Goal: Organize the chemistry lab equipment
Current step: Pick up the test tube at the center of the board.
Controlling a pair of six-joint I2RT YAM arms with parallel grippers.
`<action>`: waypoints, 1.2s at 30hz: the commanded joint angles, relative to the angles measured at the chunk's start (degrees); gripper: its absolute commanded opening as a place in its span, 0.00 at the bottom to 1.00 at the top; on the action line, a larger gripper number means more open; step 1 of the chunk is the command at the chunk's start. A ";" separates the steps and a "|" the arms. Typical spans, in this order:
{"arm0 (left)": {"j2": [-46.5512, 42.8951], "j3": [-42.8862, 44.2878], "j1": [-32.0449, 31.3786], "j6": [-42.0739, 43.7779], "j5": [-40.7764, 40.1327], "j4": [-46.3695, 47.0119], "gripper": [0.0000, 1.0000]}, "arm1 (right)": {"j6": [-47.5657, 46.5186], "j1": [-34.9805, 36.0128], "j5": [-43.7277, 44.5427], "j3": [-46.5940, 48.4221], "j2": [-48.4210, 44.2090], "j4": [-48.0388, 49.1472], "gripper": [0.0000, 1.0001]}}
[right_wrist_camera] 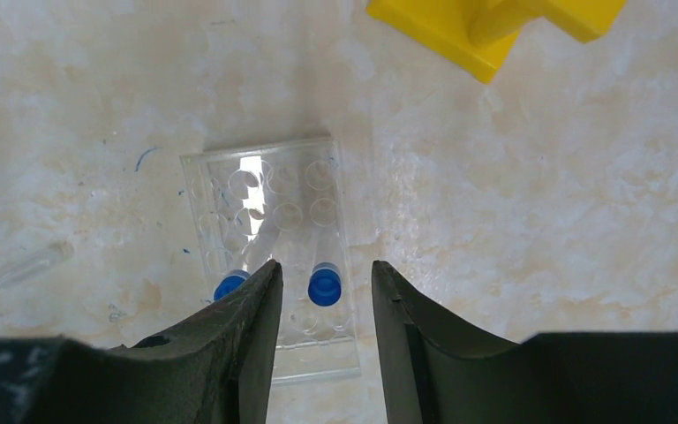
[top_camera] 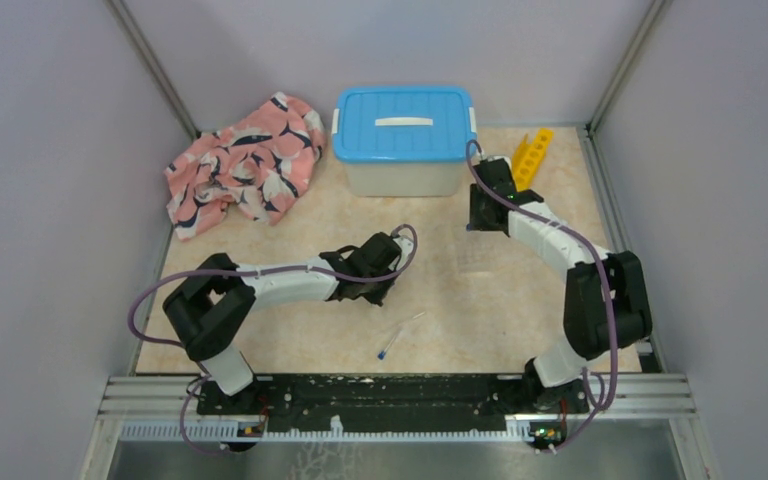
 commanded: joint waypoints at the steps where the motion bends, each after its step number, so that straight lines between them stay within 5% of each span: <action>1: -1.06 -0.07 -0.25 -0.12 -1.29 0.15 0.00 | 1.30 -0.42 2.57 1.26 -5.32 2.72 0.43; 14: -10.65 -0.09 -0.34 0.78 -5.60 2.09 0.00 | 2.95 -0.14 0.37 2.20 -13.57 1.75 0.44; 25: -20.18 -2.05 -0.60 10.79 -8.20 11.66 0.00 | 4.38 6.22 -13.94 2.57 -19.75 0.50 0.44; 36: -21.01 -1.90 -1.28 22.95 3.14 17.08 0.00 | 7.10 8.73 -30.13 -1.13 -23.69 3.66 0.43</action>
